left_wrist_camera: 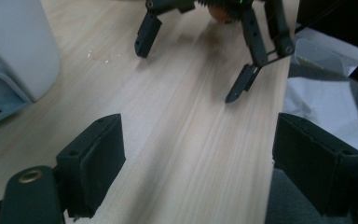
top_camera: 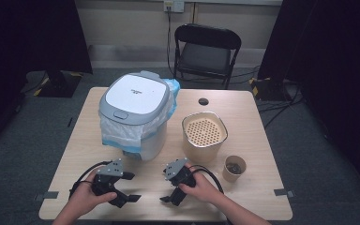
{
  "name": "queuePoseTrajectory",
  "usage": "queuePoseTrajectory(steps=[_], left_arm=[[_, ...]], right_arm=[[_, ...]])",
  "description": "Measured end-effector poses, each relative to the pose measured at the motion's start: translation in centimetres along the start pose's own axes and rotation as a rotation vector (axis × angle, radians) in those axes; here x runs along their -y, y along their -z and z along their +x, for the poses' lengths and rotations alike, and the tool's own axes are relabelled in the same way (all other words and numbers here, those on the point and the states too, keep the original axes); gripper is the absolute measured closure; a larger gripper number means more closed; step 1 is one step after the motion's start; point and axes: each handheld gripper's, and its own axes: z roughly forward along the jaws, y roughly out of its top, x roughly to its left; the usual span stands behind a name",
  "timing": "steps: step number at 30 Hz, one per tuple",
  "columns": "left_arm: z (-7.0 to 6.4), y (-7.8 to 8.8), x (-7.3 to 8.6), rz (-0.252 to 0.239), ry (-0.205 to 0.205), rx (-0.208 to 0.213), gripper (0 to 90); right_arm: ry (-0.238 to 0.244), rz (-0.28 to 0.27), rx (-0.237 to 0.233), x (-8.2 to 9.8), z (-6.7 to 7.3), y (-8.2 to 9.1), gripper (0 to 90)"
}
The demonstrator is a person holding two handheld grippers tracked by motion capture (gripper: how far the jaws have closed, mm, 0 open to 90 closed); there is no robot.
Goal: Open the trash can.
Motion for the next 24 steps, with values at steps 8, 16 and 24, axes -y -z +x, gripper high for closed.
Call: queuePoseTrajectory(steps=[8, 16, 24], left_arm=[[0.0, 2.5, -1.8, -0.031, 0.032, -0.036, 16.3], [0.1, 4.7, -3.9, -0.032, 0.064, -0.055, 16.3], [0.3, 5.9, -4.8, -0.018, 0.068, -0.063, 16.3]], right_arm=[[0.003, -0.002, 0.001, 0.0, 0.0, 0.0, 0.0], [0.004, -0.003, 0.002, 0.0, 0.0, 0.0, 0.0], [0.007, -0.005, 0.002, 0.0, 0.0, 0.0, 0.0]])
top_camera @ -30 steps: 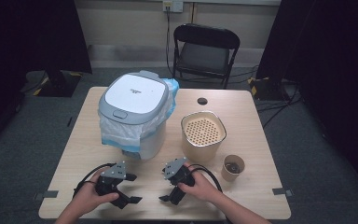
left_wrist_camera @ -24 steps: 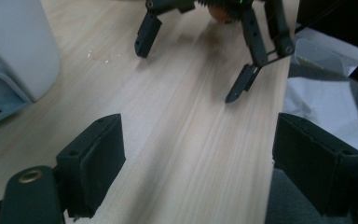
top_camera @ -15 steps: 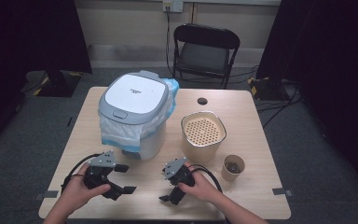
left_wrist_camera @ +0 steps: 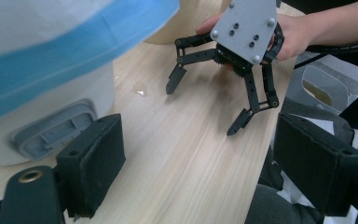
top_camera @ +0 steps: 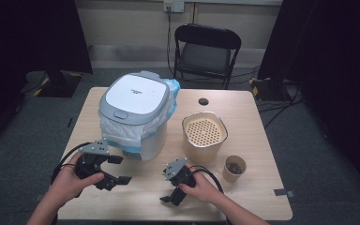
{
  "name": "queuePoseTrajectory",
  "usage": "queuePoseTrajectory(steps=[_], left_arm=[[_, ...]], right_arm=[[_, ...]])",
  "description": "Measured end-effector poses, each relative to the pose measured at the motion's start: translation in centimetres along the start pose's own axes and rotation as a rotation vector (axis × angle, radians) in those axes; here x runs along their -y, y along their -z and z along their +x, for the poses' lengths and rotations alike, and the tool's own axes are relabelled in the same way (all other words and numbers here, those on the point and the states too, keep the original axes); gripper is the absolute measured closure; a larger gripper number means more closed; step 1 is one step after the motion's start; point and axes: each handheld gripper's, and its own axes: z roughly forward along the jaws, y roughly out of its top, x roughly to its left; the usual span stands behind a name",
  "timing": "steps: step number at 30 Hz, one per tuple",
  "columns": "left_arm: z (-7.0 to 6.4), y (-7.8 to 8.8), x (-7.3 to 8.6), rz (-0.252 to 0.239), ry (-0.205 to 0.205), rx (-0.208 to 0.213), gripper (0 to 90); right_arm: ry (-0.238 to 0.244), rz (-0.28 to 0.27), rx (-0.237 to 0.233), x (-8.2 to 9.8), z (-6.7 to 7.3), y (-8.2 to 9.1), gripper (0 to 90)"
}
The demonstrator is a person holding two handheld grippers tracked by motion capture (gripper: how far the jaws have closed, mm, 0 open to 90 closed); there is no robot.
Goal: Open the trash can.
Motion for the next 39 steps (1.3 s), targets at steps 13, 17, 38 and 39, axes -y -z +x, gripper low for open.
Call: queuePoseTrajectory(steps=[13, 17, 38, 39], left_arm=[[0.1, 1.5, -1.5, 0.021, 0.008, 0.009, 16.4], [0.0, 1.9, -1.9, 0.014, 0.010, 0.010, 16.3], [-0.2, 3.4, -3.7, 0.012, 0.011, 0.021, 16.1], [-0.2, 3.5, -3.8, 0.011, 0.013, 0.024, 16.1]], right_arm=[[-0.003, 0.002, 0.001, 0.0, 0.0, 0.0, 0.0], [-0.003, 0.002, 0.000, 0.0, 0.0, 0.0, 0.0], [-0.004, 0.002, 0.001, 0.0, 0.0, 0.0, 0.0], [-0.004, 0.002, 0.001, 0.0, 0.0, 0.0, 0.0]])
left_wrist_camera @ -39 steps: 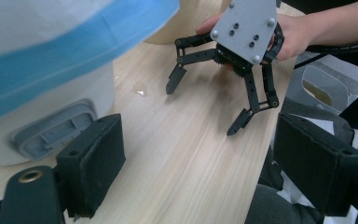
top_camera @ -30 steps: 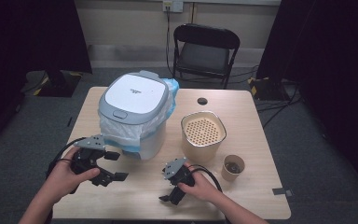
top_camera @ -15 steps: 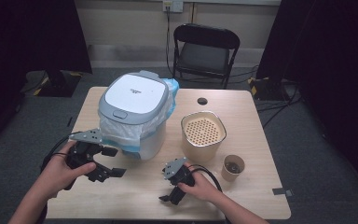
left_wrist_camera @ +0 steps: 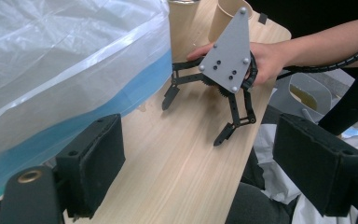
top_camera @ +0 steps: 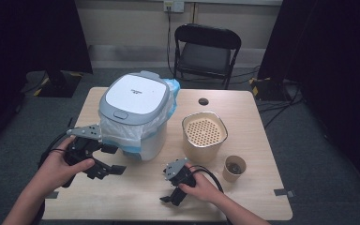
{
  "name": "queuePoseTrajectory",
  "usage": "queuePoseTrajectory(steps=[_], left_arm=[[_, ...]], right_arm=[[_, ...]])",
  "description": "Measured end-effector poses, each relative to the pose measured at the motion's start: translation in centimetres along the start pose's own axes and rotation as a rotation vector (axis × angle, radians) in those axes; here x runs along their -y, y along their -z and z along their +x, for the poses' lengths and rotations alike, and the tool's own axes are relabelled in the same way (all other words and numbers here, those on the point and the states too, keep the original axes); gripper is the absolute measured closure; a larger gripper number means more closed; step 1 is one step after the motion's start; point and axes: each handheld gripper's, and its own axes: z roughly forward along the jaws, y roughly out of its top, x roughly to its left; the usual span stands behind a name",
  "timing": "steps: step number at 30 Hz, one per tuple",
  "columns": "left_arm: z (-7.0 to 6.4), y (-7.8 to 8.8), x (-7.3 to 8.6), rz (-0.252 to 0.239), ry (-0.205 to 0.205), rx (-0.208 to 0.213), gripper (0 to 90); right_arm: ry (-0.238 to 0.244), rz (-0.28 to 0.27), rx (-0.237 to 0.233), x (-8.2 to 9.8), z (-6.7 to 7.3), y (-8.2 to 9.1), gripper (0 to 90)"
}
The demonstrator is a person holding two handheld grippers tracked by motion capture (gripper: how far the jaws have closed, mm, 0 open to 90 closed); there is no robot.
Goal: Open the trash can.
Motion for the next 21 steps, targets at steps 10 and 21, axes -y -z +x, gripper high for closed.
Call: queuePoseTrajectory(steps=[10, 21], left_arm=[[0.0, 0.9, -1.0, -0.005, -0.011, -0.015, 16.1], [0.0, 1.3, -2.8, -0.002, -0.029, -0.025, 16.2]], right_arm=[[0.000, 0.001, -0.003, 0.0, 0.0, 0.0, 0.0], [-0.003, 0.001, -0.002, 0.0, 0.0, 0.0, 0.0]])
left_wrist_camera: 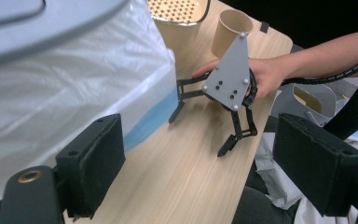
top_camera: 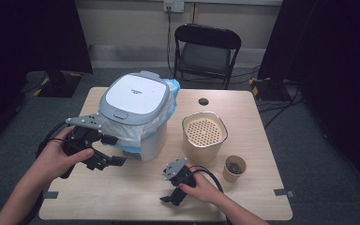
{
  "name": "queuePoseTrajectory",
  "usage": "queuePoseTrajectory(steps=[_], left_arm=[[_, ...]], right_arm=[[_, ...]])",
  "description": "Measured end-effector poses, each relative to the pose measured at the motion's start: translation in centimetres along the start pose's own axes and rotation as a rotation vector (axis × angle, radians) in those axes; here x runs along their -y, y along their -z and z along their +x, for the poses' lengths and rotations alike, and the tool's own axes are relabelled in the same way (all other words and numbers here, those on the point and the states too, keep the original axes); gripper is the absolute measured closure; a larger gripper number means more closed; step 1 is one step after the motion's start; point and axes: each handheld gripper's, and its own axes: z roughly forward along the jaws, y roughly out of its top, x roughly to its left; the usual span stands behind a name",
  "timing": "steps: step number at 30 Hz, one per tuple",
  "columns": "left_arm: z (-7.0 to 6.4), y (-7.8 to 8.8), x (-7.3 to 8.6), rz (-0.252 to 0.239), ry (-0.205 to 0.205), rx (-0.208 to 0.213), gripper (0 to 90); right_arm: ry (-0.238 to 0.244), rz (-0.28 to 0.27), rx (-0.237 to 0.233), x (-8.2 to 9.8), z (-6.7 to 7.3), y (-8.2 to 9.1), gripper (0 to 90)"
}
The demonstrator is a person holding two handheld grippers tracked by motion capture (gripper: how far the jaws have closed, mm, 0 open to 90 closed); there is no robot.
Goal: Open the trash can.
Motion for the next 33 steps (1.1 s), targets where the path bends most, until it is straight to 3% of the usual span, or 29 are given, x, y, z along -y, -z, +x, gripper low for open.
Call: queuePoseTrajectory(steps=[12, 33], left_arm=[[0.1, 0.5, -2.1, -0.006, -0.018, -0.016, 16.2], [2.5, 1.0, -5.0, -0.035, -0.025, -0.088, 16.2]], right_arm=[[0.002, -0.001, 0.000, 0.0, 0.0, 0.0, 0.0], [-0.002, 0.000, -0.001, 0.0, 0.0, 0.0, 0.0]])
